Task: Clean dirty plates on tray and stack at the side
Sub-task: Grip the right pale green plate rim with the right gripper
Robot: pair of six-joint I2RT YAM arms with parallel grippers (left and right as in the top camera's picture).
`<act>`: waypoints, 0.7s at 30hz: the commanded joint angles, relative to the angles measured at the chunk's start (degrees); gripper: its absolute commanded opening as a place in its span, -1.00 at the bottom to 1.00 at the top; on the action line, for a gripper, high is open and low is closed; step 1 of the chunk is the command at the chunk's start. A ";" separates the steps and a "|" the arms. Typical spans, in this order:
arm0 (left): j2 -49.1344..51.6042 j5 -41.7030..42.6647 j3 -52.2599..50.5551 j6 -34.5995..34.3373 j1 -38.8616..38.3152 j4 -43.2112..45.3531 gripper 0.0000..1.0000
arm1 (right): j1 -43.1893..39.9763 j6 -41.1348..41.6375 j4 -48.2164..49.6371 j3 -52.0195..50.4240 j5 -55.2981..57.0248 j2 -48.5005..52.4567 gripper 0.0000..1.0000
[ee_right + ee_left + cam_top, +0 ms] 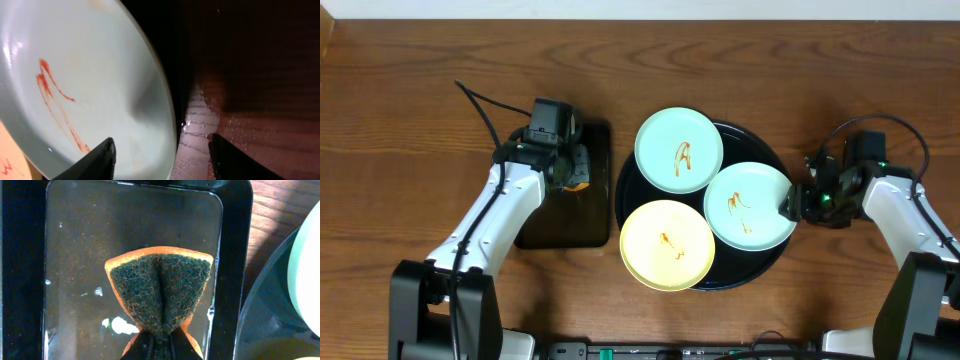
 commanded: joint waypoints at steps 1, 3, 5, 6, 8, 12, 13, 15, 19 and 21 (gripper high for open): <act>-0.20 -0.68 0.33 -0.35 -0.15 -0.11 -0.85 | -0.24 0.17 0.57 -1.31 0.15 0.17 0.09; -0.20 -0.68 0.33 -0.35 -0.13 -0.13 -0.85 | -0.24 0.15 0.74 -1.40 0.15 0.17 -0.06; -0.20 -0.68 0.33 -0.35 -0.15 -0.13 -0.85 | -0.22 0.17 0.90 -1.40 0.13 0.17 -0.19; -0.20 -0.68 0.33 -0.35 -0.15 -0.13 -0.85 | -0.24 0.26 0.87 -1.40 0.15 0.17 -0.27; -0.20 -0.68 0.33 -0.37 -0.15 -0.13 -0.85 | -0.24 0.61 0.79 -1.42 0.15 0.17 -0.35; -0.20 -0.68 0.33 -0.35 -0.15 -0.13 -0.85 | -0.24 0.59 0.85 -1.42 0.24 0.17 -0.52; -0.20 -0.68 0.33 -0.35 -0.15 -0.13 -0.85 | -0.24 0.59 0.85 -1.42 0.52 0.17 -0.59; -0.20 -0.66 0.33 -0.35 -0.15 -0.13 -0.85 | -0.24 0.59 0.85 -1.42 1.27 0.17 -0.64; -0.20 -0.66 0.33 -0.35 -0.15 -0.11 -0.85 | -0.24 0.59 1.03 -1.42 1.46 0.17 -0.68; -0.20 -0.66 0.33 -0.35 -0.15 -0.11 -0.85 | -0.24 0.61 1.11 -1.42 1.44 0.17 -0.67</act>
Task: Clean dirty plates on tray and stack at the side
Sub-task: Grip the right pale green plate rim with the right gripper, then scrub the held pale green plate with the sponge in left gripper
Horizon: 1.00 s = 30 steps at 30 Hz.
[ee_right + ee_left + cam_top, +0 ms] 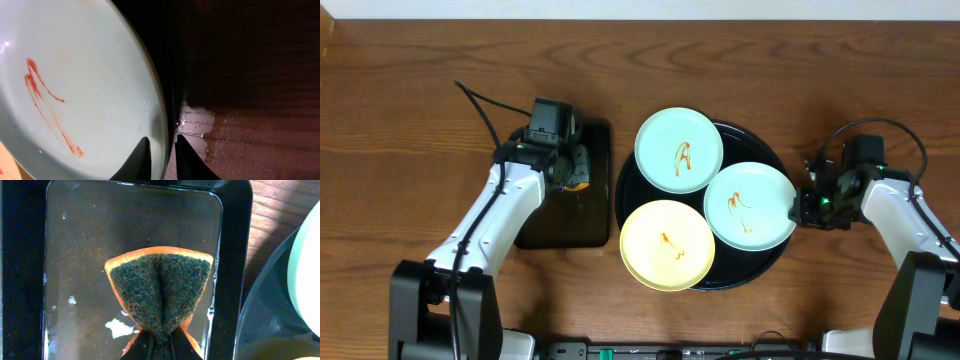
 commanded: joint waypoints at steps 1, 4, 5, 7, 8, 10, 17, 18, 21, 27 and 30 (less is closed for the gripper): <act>-0.20 -0.68 0.33 -0.35 -0.15 -0.13 -0.85 | -0.24 0.22 0.15 -0.42 0.39 0.17 -0.67; -0.20 -0.68 0.33 -0.35 -0.15 -0.13 -0.85 | -0.24 0.20 0.13 -0.44 0.42 0.17 -0.67; -0.20 -0.66 0.33 -0.35 -0.15 -0.13 -0.85 | -0.24 0.22 0.37 -0.57 0.39 0.17 -0.67; -0.20 -0.68 0.33 -0.35 -0.15 -0.13 -0.85 | -0.22 0.22 0.87 -0.87 0.39 0.17 -0.66; -0.20 -0.68 0.33 -0.35 -0.15 -0.13 -0.85 | -0.22 0.22 1.09 -1.07 0.39 0.17 -0.67; -0.20 -0.68 0.33 -0.35 -0.15 -0.15 -0.85 | -0.22 0.50 1.46 -1.55 0.39 0.17 -0.67; -0.20 -0.68 0.33 -0.35 -0.15 -0.13 -0.85 | -0.24 0.63 1.60 -1.99 0.37 0.17 -0.90; -0.20 -0.68 0.33 -0.35 -0.15 -0.13 -0.85 | -0.24 0.63 1.62 -1.97 0.37 0.17 -0.94; -0.20 -0.66 0.33 -0.35 -0.15 -0.09 -0.85 | -0.24 0.63 1.70 -1.97 0.39 0.17 -0.97; -0.31 3.43 0.70 -0.33 -0.52 2.03 -0.85 | -0.24 0.85 1.60 -1.97 0.37 0.17 -0.98; -0.44 4.92 2.27 -0.35 -2.05 2.91 -0.85 | -0.24 0.85 1.60 -1.97 0.37 0.17 -0.97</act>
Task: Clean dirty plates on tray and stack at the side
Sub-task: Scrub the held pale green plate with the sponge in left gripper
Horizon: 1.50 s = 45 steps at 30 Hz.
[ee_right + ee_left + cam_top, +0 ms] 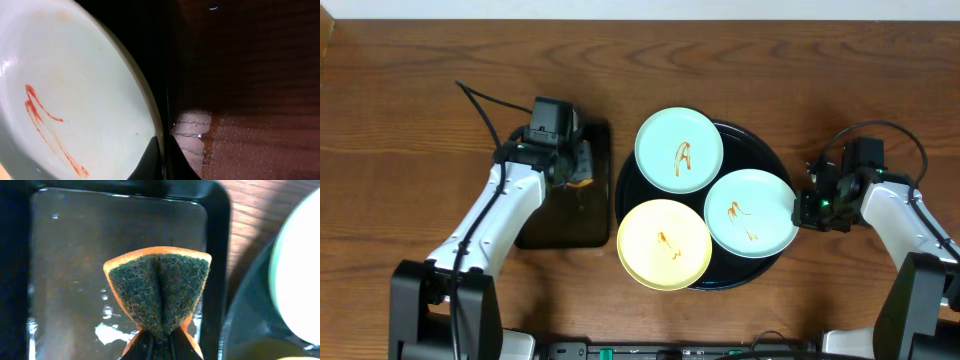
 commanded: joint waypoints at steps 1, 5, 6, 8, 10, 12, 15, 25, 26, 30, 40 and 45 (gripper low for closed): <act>-0.57 2.64 2.93 -0.33 -2.69 1.03 -0.85 | -0.02 0.00 0.00 -0.46 0.04 0.42 -0.97; -0.57 2.62 5.14 -0.33 -6.54 1.38 -0.85 | -0.02 0.90 -0.07 -0.46 0.07 0.42 -0.98; -0.57 2.62 5.60 -0.33 -7.48 1.38 -0.85 | -0.02 1.25 -0.07 -0.46 0.04 0.42 -0.98; -0.57 2.62 6.51 -0.35 -9.55 1.53 -0.85 | -0.02 1.75 -0.07 -0.42 0.07 0.42 -0.98; -0.57 2.64 6.82 -0.70 -11.43 2.25 -0.85 | -0.02 2.21 -0.22 -0.28 0.04 0.42 -0.98; -0.55 2.67 6.80 -2.54 -13.16 3.34 -0.85 | -0.02 2.34 -0.22 -0.26 0.04 0.39 -0.98; -0.55 2.67 6.80 -4.07 -15.63 5.18 -0.85 | 0.04 2.32 -0.22 -0.26 0.04 0.39 -0.98; 2.16 9.92 6.78 -11.91 -25.40 18.40 -0.85 | 0.04 2.32 -0.24 -0.26 0.00 0.39 -0.98; 3.52 12.22 6.78 -12.92 -26.56 20.59 -0.85 | 0.04 2.32 -0.24 -0.26 0.02 0.39 -0.98; 7.89 16.33 6.84 -15.15 -29.62 25.66 -0.85 | 0.04 2.32 -0.24 -0.26 0.00 0.39 -0.99; 16.31 18.95 6.91 -16.31 -37.64 27.50 -0.85 | 0.04 2.32 -0.24 -0.26 0.02 0.39 -0.98; 19.12 18.91 6.91 -13.14 -41.90 27.96 -0.85 | 0.02 2.32 -0.28 -0.26 0.00 0.39 -0.98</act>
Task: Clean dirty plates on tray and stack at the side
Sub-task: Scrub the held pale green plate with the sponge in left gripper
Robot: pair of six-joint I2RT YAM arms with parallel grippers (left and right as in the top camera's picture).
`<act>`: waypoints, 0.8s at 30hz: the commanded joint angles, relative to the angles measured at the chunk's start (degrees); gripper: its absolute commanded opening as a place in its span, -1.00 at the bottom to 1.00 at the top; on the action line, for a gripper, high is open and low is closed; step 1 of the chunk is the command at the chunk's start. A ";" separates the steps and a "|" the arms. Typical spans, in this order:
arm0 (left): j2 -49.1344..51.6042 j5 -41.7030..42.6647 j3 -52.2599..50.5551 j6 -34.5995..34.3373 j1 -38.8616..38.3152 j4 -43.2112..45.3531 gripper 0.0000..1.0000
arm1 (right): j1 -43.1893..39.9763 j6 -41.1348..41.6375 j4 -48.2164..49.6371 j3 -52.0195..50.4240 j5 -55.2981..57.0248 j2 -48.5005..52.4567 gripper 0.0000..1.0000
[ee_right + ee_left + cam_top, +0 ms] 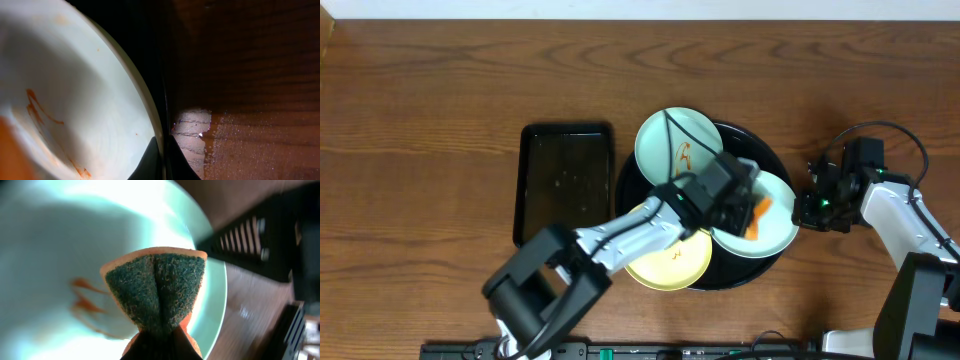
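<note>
A round black tray (pixel 765 155) holds three sauce-stained plates: a mint one at the back (pixel 660 150), a yellow one in front (pixel 670 262) and a mint one on the right (pixel 770 235). My left gripper (pixel 745 207) is shut on an orange sponge with a dark green scrub face (pixel 155 287), held over the right plate (pixel 60 245) beside its red streaks (pixel 85 302). I cannot tell whether sponge and plate touch. My right gripper (pixel 162 150) is shut on that plate's right rim (pixel 150 110). The sponge shows there as an orange blur (pixel 10 150).
A black rectangular tray with water (pixel 565 185) lies left of the round tray. The left arm stretches from the front left across the yellow plate. Wet wood (pixel 240 145) lies right of the round tray. A cable (pixel 895 135) loops by the right arm.
My left gripper has carried the sponge from over the water tray to over the right mint plate. The right gripper stays shut on that plate's rim.
The left gripper held the sponge in the water tray while the right gripper stood open astride the right plate's rim. The right jaws narrowed, then were shut on the rim, and the sponge was raised. Now the sponge is over the held plate.
</note>
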 commanded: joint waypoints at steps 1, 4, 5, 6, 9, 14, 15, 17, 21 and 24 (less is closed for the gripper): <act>2.49 0.96 1.20 2.03 -3.19 1.22 -0.85 | 0.00 0.59 -0.20 -0.28 -0.02 0.42 -0.98; 3.96 0.87 1.20 3.19 -4.00 2.40 -0.85 | 0.00 0.59 -0.22 -0.28 -0.02 0.42 -0.98; 4.26 0.42 1.20 3.28 -4.00 2.58 -0.85 | 0.02 0.59 -0.26 -0.28 -0.09 0.42 -0.98; 4.48 -0.74 1.20 3.28 -3.98 2.60 -0.85 | 0.00 0.59 -0.35 -0.28 -0.28 0.42 -0.98; 5.16 -8.85 1.20 3.30 -3.96 2.47 -0.85 | 0.02 0.59 -0.44 -0.28 -0.48 0.42 -0.98; 5.20 -23.26 1.20 3.28 -3.15 2.34 -0.85 | 0.02 0.59 -0.46 -0.28 -0.48 0.42 -0.98; 5.20 -24.65 1.20 3.28 -2.67 2.34 -0.85 | 0.00 0.59 -0.52 -0.28 -0.48 0.42 -0.98; 5.20 -25.07 1.20 3.28 -1.57 2.34 -0.85 | 0.00 0.59 -0.61 -0.28 -0.48 0.42 -0.98; 4.90 -24.35 1.66 3.23 0.76 1.62 -0.85 | 0.00 0.59 -0.59 -0.28 -0.48 0.42 -0.98; 4.28 -22.43 2.56 2.97 1.92 0.37 -0.85 | 0.02 0.57 -0.61 -0.28 -0.46 0.42 -0.98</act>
